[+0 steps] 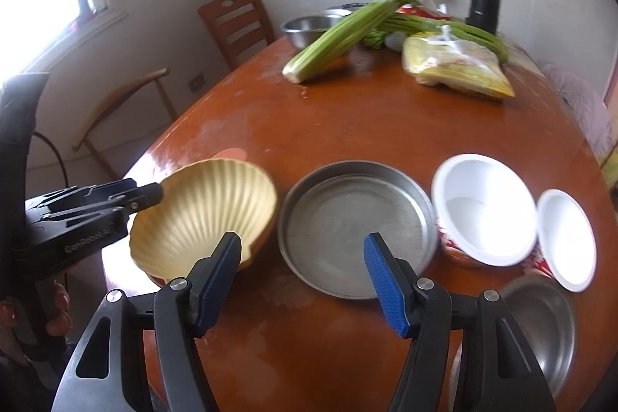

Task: Organize plates and bowls
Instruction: 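Lower the yellow bowl onto the orange plate and open the left tool, then move the left tool to the grey metal pan rim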

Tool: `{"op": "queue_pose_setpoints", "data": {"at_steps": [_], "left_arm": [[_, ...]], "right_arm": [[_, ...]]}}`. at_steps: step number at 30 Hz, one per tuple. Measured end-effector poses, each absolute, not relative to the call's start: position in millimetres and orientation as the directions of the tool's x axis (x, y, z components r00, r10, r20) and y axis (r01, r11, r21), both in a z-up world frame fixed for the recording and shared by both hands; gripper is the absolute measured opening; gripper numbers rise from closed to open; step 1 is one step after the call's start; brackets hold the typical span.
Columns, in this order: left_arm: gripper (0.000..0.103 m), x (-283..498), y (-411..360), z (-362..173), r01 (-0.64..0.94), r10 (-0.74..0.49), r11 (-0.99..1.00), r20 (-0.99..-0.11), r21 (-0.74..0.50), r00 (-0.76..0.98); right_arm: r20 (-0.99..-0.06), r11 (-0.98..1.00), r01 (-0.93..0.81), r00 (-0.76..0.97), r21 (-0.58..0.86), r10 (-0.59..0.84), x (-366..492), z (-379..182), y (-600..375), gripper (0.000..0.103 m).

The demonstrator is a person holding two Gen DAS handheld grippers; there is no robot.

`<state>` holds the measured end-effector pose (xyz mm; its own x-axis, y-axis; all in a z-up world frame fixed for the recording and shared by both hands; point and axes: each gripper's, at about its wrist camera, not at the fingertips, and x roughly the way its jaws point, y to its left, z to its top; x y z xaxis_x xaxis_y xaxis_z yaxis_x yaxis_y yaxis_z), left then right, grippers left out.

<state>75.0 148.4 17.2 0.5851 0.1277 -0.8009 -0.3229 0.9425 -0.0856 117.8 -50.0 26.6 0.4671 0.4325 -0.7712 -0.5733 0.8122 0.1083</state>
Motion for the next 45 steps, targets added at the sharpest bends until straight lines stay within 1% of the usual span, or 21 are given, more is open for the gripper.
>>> {"op": "queue_pose_setpoints", "data": {"at_steps": [8, 20, 25, 31, 39, 45], "left_arm": [[0.042, 81.8, 133.3, 35.1, -0.293, 0.106, 0.951, -0.783, -0.102, 0.614], [0.042, 106.7, 93.6, 48.7, -0.201, 0.058, 0.976, -0.776, -0.089, 0.628], [0.042, 126.1, 78.7, 44.6, -0.151, 0.026, 0.985, -0.794, -0.084, 0.608], [0.042, 149.7, 63.4, 36.6, -0.079, -0.017, 0.994, -0.821, -0.076, 0.571], [0.042, 181.2, 57.6, 14.5, -0.034, -0.017, 0.999, -0.859, -0.04, 0.511], [0.042, 194.9, 54.0, 1.0, -0.001, -0.041, 0.999, -0.877, -0.047, 0.479]], "right_arm": [[-0.747, 0.845, -0.501, 0.486, 0.187, 0.453, 121.8, 37.1, -93.0, 0.068], [-0.741, 0.864, -0.457, 0.503, 0.21, 0.446, 126.7, 41.8, -126.8, 0.068], [-0.745, 0.863, -0.452, 0.489, 0.228, 0.453, 129.4, 39.2, -133.6, 0.068], [-0.777, 0.863, -0.447, 0.446, 0.236, 0.444, 138.9, 26.4, -128.0, 0.068], [-0.815, 0.867, -0.441, 0.399, 0.232, 0.421, 149.5, 9.5, -113.2, 0.068], [-0.841, 0.874, -0.442, 0.379, 0.203, 0.387, 154.9, -1.8, -101.0, 0.068]]}}
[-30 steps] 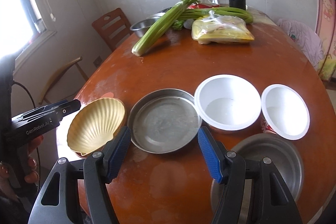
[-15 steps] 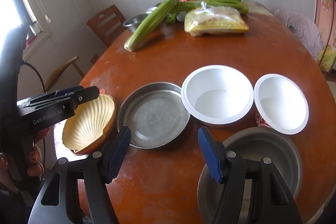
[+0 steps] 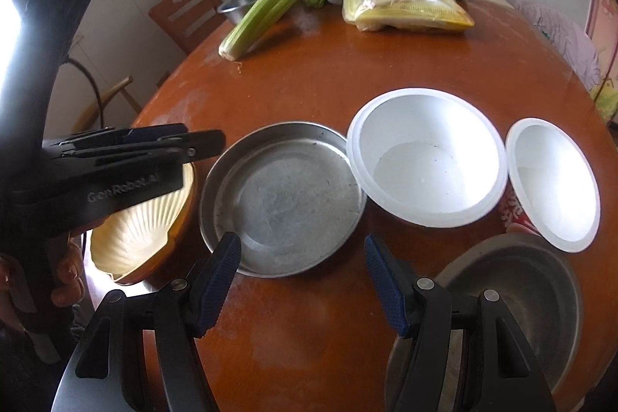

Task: Organize plates and bowls
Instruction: 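Move the left tool to the grey metal pan rim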

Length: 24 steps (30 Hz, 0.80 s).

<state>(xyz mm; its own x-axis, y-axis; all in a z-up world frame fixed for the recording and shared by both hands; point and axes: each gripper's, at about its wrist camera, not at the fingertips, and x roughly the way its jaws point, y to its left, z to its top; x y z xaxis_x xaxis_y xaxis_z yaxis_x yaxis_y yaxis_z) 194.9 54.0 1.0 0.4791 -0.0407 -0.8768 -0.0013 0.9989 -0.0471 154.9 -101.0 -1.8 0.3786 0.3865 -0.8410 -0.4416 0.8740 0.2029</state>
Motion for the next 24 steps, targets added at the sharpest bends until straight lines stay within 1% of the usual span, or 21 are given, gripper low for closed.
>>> {"op": "queue_pose_setpoints", "data": {"at_steps": [8, 14, 17, 19, 21, 24], "left_arm": [[0.042, 210.4, 49.2, -15.9, 0.047, -0.063, 0.998, -0.896, -0.047, 0.44], [0.042, 216.2, 44.1, -25.0, 0.076, -0.052, 0.997, -0.9, -0.021, 0.433], [0.039, 217.5, 40.4, -28.6, 0.093, -0.05, 0.996, -0.902, -0.011, 0.429], [0.037, 217.9, 37.2, -30.9, 0.106, -0.031, 0.994, -0.9, 0.017, 0.436], [0.033, 219.0, 35.5, -32.8, 0.112, -0.014, 0.993, -0.899, 0.039, 0.439], [0.032, 219.9, 33.5, -34.0, 0.126, -0.003, 0.99, -0.895, 0.059, 0.446]], "right_arm": [[-0.871, 0.888, -0.428, 0.356, 0.171, 0.339, 166.0, -11.7, -88.1, 0.068], [-0.891, 0.899, -0.407, 0.332, 0.161, 0.31, 175.5, -21.6, -82.9, 0.068], [-0.901, 0.904, -0.397, 0.316, 0.159, 0.297, 179.1, -27.4, -81.1, 0.068], [-0.903, 0.905, -0.391, 0.305, 0.17, 0.302, 182.2, -30.0, -80.3, 0.068], [-0.903, 0.906, -0.391, 0.31, 0.163, 0.296, 182.9, -30.0, -78.8, 0.068], [-0.903, 0.904, -0.394, 0.307, 0.165, 0.299, 182.8, -30.4, -77.2, 0.069]]}}
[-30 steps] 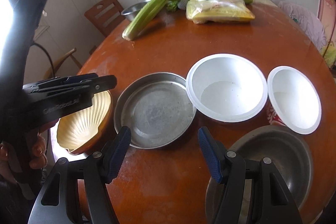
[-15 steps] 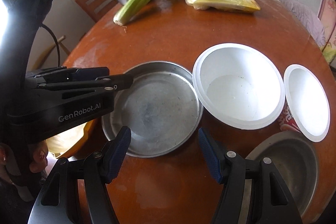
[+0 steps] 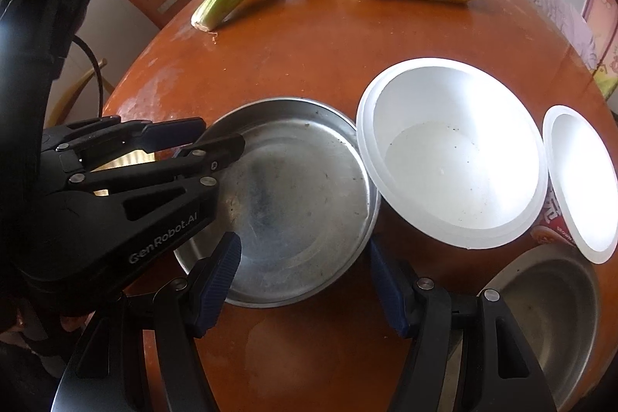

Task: Organize plates and bowls
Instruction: 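Move the left tool to the grey metal pan rim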

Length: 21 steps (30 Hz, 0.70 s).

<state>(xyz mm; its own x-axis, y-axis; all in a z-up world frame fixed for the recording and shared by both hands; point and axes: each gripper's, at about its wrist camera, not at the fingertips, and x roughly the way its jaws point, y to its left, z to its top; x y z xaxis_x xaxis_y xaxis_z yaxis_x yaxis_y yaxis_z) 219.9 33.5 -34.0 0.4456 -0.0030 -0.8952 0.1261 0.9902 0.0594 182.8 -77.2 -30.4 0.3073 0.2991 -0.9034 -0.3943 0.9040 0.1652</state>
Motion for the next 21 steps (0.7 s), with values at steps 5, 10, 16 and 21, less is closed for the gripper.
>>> {"op": "queue_pose_setpoints", "data": {"at_steps": [5, 10, 16, 21], "left_arm": [[0.032, 221.0, 38.3, -34.1, 0.126, -0.035, 0.992, -0.896, 0.024, 0.443], [0.032, 217.6, 43.9, -32.4, 0.12, -0.058, 0.993, -0.893, -0.005, 0.447], [0.032, 212.2, 54.7, -21.2, 0.091, -0.098, 0.994, -0.876, -0.063, 0.472], [0.032, 207.4, 56.9, -15.6, 0.081, -0.108, 0.994, -0.869, -0.079, 0.484]], "right_arm": [[-0.904, 0.904, -0.399, 0.313, 0.152, 0.29, 181.7, -29.9, -74.9, 0.07], [-0.889, 0.901, -0.391, 0.32, 0.19, 0.327, 181.5, -24.8, -80.2, 0.07], [-0.869, 0.892, -0.404, 0.344, 0.204, 0.355, 178.3, -14.9, -82.1, 0.07], [-0.858, 0.888, -0.402, 0.351, 0.222, 0.374, 176.9, -10.3, -84.1, 0.07]]}}
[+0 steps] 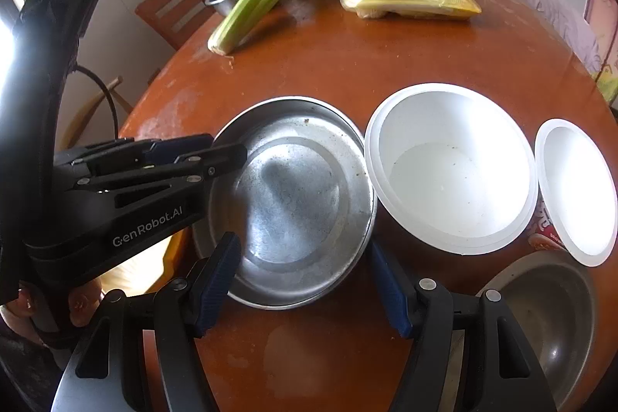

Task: Organize plates and bowls
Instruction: 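Move the left tool to the grey metal pan rim, then close the left tool on the grey pan rim and lift it, then carry the grey pan with the left tool over the yellow shell bowl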

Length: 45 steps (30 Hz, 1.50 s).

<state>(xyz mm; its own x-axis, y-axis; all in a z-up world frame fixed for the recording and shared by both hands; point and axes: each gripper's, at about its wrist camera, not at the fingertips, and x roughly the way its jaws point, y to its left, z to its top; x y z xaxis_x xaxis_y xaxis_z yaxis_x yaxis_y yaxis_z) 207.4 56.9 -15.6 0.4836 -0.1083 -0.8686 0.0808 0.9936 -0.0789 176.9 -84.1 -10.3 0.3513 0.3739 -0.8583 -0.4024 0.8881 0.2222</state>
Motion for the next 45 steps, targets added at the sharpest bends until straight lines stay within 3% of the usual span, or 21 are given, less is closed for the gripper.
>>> {"op": "queue_pose_setpoints", "data": {"at_steps": [29, 45], "left_arm": [[0.032, 173.4, 51.6, 24.2, 0.059, -0.145, 0.989, -0.813, -0.135, 0.563], [0.032, 144.0, 64.1, 52.0, 0.007, -0.103, 0.992, -0.781, -0.126, 0.617]], "right_arm": [[-0.795, 0.884, -0.437, 0.47, 0.168, 0.383, 145.2, 30.3, -96.1, 0.07], [-0.771, 0.856, -0.49, 0.476, 0.168, 0.423, 123.6, 46.1, -85.2, 0.07]]}}
